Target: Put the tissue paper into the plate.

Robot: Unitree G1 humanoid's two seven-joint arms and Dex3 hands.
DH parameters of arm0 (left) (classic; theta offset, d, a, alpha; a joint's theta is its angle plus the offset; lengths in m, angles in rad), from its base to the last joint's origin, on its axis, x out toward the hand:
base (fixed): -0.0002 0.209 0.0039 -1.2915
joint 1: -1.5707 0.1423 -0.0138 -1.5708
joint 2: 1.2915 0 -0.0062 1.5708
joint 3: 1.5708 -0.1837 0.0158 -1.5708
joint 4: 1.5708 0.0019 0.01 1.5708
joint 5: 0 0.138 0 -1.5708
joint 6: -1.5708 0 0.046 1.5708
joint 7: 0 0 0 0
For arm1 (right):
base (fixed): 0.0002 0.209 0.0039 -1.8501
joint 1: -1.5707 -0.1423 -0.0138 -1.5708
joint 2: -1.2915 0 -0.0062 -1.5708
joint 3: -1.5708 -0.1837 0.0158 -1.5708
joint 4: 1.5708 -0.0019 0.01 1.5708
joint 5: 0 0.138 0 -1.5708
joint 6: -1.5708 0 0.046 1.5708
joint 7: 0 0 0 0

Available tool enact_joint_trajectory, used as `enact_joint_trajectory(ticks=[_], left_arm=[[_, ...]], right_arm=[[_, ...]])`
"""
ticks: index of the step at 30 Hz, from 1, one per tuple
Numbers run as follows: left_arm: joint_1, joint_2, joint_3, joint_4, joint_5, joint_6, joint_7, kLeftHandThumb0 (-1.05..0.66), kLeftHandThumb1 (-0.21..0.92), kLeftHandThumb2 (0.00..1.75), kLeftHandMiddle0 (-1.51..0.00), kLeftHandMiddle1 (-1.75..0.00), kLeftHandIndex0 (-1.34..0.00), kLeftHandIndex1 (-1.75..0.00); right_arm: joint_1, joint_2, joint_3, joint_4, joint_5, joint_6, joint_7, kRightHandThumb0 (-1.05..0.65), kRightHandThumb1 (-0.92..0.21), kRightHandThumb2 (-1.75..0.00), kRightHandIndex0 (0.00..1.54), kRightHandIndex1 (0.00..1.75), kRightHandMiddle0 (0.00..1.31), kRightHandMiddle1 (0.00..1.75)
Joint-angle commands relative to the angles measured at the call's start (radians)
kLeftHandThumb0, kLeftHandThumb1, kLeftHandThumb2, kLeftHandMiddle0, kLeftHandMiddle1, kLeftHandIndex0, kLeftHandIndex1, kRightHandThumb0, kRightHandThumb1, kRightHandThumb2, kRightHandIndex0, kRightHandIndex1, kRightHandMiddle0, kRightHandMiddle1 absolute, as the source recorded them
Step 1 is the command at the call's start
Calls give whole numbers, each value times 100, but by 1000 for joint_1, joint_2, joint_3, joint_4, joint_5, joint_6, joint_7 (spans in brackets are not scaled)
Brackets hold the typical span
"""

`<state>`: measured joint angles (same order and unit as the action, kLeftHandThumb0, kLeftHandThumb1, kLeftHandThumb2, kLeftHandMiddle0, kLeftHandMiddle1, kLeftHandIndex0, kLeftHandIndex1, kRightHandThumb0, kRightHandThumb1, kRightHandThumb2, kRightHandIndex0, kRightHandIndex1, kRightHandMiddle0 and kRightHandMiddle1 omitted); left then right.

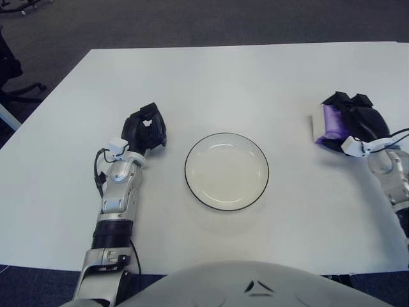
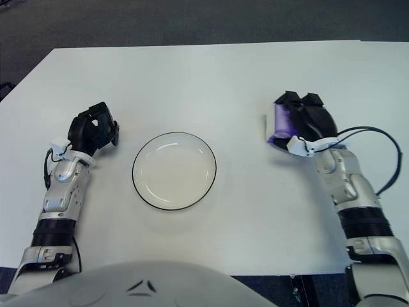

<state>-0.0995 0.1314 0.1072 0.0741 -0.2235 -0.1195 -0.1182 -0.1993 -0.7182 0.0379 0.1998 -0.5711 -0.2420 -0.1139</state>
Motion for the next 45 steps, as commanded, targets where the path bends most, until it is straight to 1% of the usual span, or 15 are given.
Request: enact_joint_trajectory(ticks=[1,3,9,13,18,21,26,33,36,40,43,45], left_arm=[[103,-63,-16,70,0,2,-1,-43,69,100,-134,-175,-103,-175],[102,-63,-14,72,0,3,-2,-43,69,100,-135,-175,-103,-175],[100,-63,-14,74,2,2,0,-43,69,101,-135,-175,-104,-175],[101,-63,-14,74,4,2,3,-43,69,101,-136,-175,-104,-175],[103,-66,-13,71,6,0,7,-43,69,101,-136,-175,-103,-175],[106,-68,-15,69,9,-2,7,-44,69,101,-136,-175,-103,-175],[108,-70,-17,68,14,-2,11,-44,70,102,-136,-175,-104,-175],[112,-76,-20,64,16,-3,12,-44,69,102,-136,-175,-104,-175],[113,-77,-22,64,19,-5,12,-44,69,102,-136,-175,-104,-175],[116,-79,-25,64,23,-7,12,-44,69,102,-136,-175,-104,-175],[116,-81,-26,63,26,-8,13,-44,69,102,-137,-175,-104,-175],[116,-82,-27,62,30,-9,15,-44,69,103,-137,-175,-104,-175]], right_arm=[[-41,39,16,-2,-13,7,-15,0,-7,-157,84,163,57,175],[-94,63,29,21,-19,10,-20,0,-7,-157,84,164,57,175],[-194,152,55,-34,-37,45,-37,0,-8,-157,83,165,56,175],[-223,178,61,-58,-38,50,-23,0,-8,-156,83,165,56,175],[-288,221,97,-97,-45,47,4,0,-8,-157,83,165,56,175],[-311,246,115,-126,-52,56,18,0,-8,-157,83,165,56,175],[-365,287,140,-144,-48,47,30,0,-7,-157,83,165,56,175],[-388,321,156,-163,-14,4,55,0,-7,-158,83,167,57,175],[-396,350,177,-169,-5,-10,69,0,-6,-159,84,165,58,175],[-410,373,199,-165,4,-39,91,0,-3,-161,86,164,59,175],[-411,381,207,-160,20,-70,102,0,-3,-162,86,165,60,175],[-390,385,217,-185,56,-95,140,0,-2,-162,86,165,60,175]])
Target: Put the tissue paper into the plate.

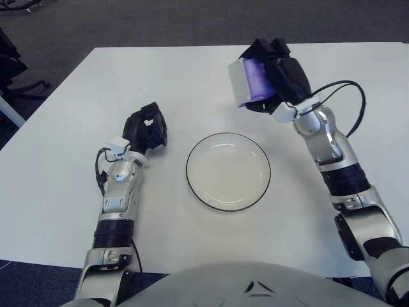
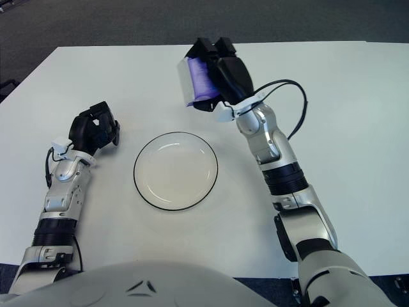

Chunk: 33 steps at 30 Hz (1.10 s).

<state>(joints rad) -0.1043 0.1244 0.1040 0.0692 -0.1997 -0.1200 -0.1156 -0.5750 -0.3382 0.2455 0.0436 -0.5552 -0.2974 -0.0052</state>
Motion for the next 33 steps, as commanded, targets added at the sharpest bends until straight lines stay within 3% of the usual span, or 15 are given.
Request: enact_joint_trajectory(ticks=[1,5,9,18,33], left_arm=[[121,-76,-24,67,7,-8,13,-44,69,103,-137,-175,-105,-175],[120,-79,-24,67,8,-7,17,-44,69,103,-137,-175,-105,-175],[121,-83,-23,64,1,-1,17,-44,70,103,-137,-175,-105,-175],[118,-84,-20,63,-15,8,11,-44,69,103,-137,-175,-106,-175],[122,-78,-20,48,-15,33,20,-44,68,104,-137,-175,-106,-175]], right_arm=[[-6,5,13,-40,54,-46,49,0,-2,-163,87,165,60,175],[23,0,13,-90,106,-36,122,0,0,-164,88,165,61,175],[67,-15,19,-185,218,23,265,0,-1,-165,87,167,61,175],[78,-31,18,-238,361,74,454,0,-2,-165,85,170,60,175],[82,-48,39,-231,385,6,562,0,2,-171,87,174,64,174]])
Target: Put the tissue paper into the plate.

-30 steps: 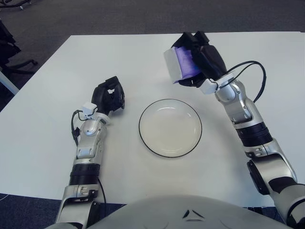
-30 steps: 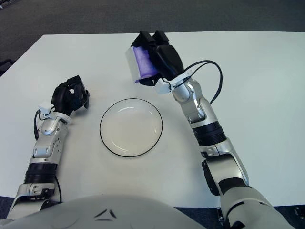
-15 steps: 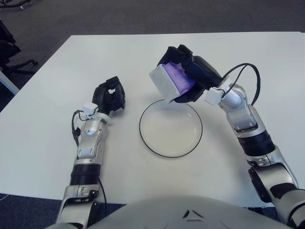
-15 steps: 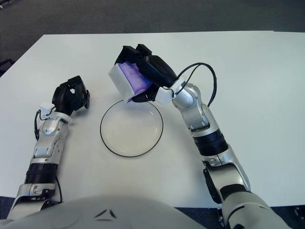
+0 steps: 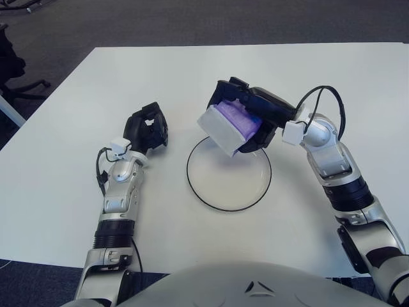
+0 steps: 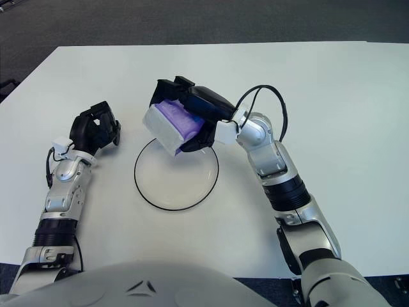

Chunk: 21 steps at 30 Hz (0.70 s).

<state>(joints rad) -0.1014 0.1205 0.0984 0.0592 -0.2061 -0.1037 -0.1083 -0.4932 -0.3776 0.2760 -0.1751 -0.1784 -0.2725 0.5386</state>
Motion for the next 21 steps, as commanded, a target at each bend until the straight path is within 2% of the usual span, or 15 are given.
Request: enact_joint_trajectory(ticks=[1,5,13,16,17,18,19,21], left_arm=[[118,-74,-12,59,-12,19,11,-43,67,104,-137,-175,-106,-175],[117,-76,-9,62,-17,21,11,-43,65,105,-137,-175,-107,-175],[116,-75,-20,67,14,6,34,-44,63,107,-138,-175,-111,-175],[105,-73,-19,90,19,5,34,-44,62,107,-138,-175,-112,-175],[99,-71,-17,102,18,4,32,-44,62,107,-138,-175,-112,-175],[95,-71,-15,110,18,3,30,-44,61,107,-138,-175,-112,-175],[92,-70,-14,117,18,2,30,-44,61,107,-138,-175,-112,-175],[91,-71,-13,120,17,5,30,-44,61,107,-138,-175,-111,-175]], right_arm=[[5,-12,12,-19,8,-22,25,0,3,-171,88,174,65,174],[26,-15,15,-44,10,-10,41,0,8,-174,91,175,72,166],[57,-10,17,-111,58,108,94,-1,-4,-159,83,175,64,161],[64,-10,19,-128,99,151,128,-1,-15,-148,76,175,55,163],[64,-10,19,-132,112,165,139,-15,-34,-125,57,171,48,166],[64,-9,19,-135,120,175,146,-23,-46,-109,45,168,43,168],[63,-10,19,-136,128,182,154,-27,-51,-103,41,168,41,169],[58,-16,19,-134,140,186,173,-51,-55,-90,30,152,18,164]])
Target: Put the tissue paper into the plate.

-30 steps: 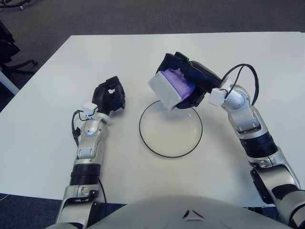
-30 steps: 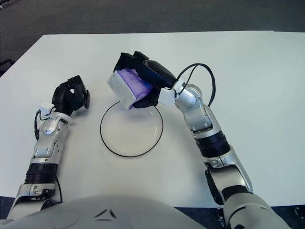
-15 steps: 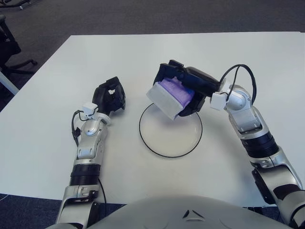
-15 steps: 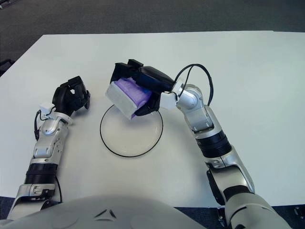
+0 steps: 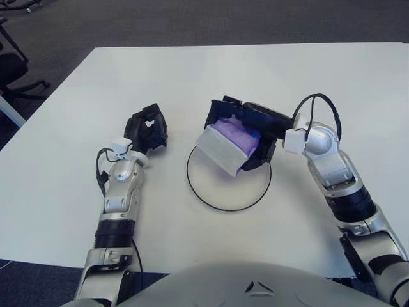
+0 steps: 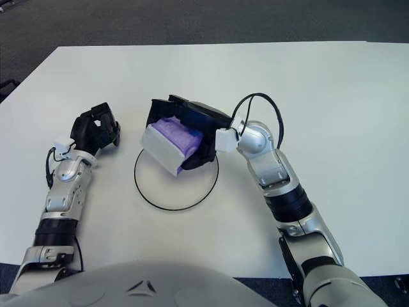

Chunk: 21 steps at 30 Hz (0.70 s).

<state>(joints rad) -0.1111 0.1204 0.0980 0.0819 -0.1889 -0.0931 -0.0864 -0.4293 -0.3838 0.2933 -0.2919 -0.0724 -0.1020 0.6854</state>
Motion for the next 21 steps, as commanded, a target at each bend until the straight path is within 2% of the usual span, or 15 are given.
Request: enact_joint_trajectory(ticks=[1,5,10,13,15,19,21], left_arm=[[101,-71,-12,97,-1,-3,8,-44,61,107,-138,-175,-111,-175],[108,-74,-16,84,1,3,11,-45,61,107,-138,-175,-109,-175],[111,-77,-15,73,-7,23,13,-45,62,106,-134,-175,-108,-175],[105,-75,-12,91,-9,20,10,-45,62,106,-133,-175,-107,-175],[99,-73,-8,110,-9,14,6,-44,62,106,-131,-175,-104,-175],[88,-68,-5,136,4,1,12,-43,63,105,-130,-175,-102,-175],[86,-65,-8,141,16,-4,18,-43,63,105,-129,-175,-101,-175]], right_arm=[[-8,-12,3,-15,41,15,36,-59,-57,-87,26,142,12,157],[-15,-14,6,-6,59,-2,66,-70,-60,-80,17,123,3,142],[-14,-11,4,-11,96,-8,98,-78,-63,-72,5,97,0,123],[-9,-11,2,-16,103,-20,103,-80,-65,-68,2,89,0,118],[-6,-12,2,-17,103,-30,103,-82,-68,-62,1,74,0,110],[-2,-36,-2,-36,106,-49,121,-84,-70,-58,0,55,0,98],[-6,-49,0,-37,93,-66,128,-85,-72,-55,0,40,0,86]])
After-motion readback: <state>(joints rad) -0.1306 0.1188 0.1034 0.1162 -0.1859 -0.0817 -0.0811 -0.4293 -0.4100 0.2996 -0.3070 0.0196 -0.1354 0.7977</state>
